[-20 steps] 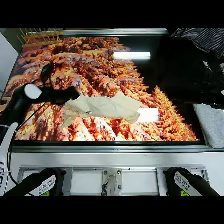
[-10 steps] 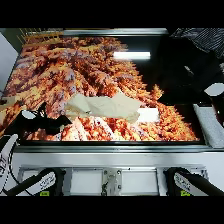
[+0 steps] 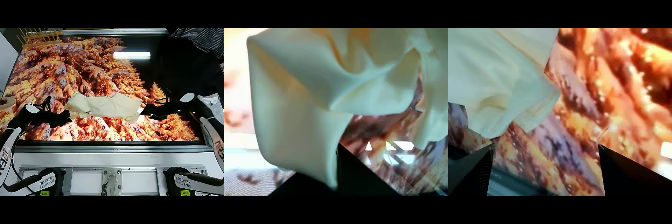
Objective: Fold the clothes and pants, and hang the long-sleeved shirts on hangers.
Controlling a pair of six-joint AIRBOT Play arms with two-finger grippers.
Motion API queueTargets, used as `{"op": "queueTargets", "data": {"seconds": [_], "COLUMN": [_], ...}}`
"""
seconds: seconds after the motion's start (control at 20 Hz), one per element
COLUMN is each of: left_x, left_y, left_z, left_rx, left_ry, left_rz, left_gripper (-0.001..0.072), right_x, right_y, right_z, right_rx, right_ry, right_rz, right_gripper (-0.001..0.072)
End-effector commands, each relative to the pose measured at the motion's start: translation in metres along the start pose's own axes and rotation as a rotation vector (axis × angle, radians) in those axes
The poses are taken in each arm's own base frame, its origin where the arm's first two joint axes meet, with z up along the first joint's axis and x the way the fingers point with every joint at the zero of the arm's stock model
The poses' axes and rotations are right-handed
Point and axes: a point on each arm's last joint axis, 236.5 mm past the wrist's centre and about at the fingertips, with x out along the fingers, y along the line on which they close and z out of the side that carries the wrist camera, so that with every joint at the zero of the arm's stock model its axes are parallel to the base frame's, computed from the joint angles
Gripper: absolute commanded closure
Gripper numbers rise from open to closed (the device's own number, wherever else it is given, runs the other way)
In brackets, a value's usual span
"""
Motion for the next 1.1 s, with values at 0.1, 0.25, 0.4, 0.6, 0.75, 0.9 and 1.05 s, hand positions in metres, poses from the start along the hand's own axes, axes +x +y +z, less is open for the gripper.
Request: {"op": "queueTargets", "data": {"seconds": [0.1,0.25,0.4,0.6,0.75,0.9,1.05], "left_x": [-0.001,-0.001,-0.022,-0.164,-0.303,-0.4,-0.461], "left_y": [-0.003,-0.003,-0.004,-0.047,-0.106,-0.154,-0.185], "left_z": [0.002,0.003,0.019,0.084,0.085,0.042,-0.006], "left_rx": [0.011,0.011,0.022,0.129,0.283,0.414,0.508], "left_ry": [-0.002,-0.004,-0.08,-0.44,-0.77,-1.021,-1.196], "left_rz": [-0.003,-0.003,-0.003,-0.049,-0.069,-0.084,-0.097], "left_gripper": [0.0704,0.0704,0.0705,0.0704,0.0704,0.0704,0.0704], "right_x": [0.062,0.069,0.048,-0.077,-0.209,-0.305,-0.353], "right_y": [0.035,0.046,0.049,0.09,0.162,0.217,0.238], "right_z": [-0.003,0.0,0.013,0.062,0.077,0.051,0.019], "right_rx": [0.039,0.003,-0.11,-0.35,-0.492,-0.606,-0.645], "right_ry": [0.007,-0.017,-0.031,-0.169,-0.444,-0.687,-0.828], "right_rz": [0.093,0.101,0.08,-0.003,0.01,0.011,-0.019], "right_gripper": [0.0,0.0476,0.0701,0.0701,0.0701,0.0701,0.0701]}}
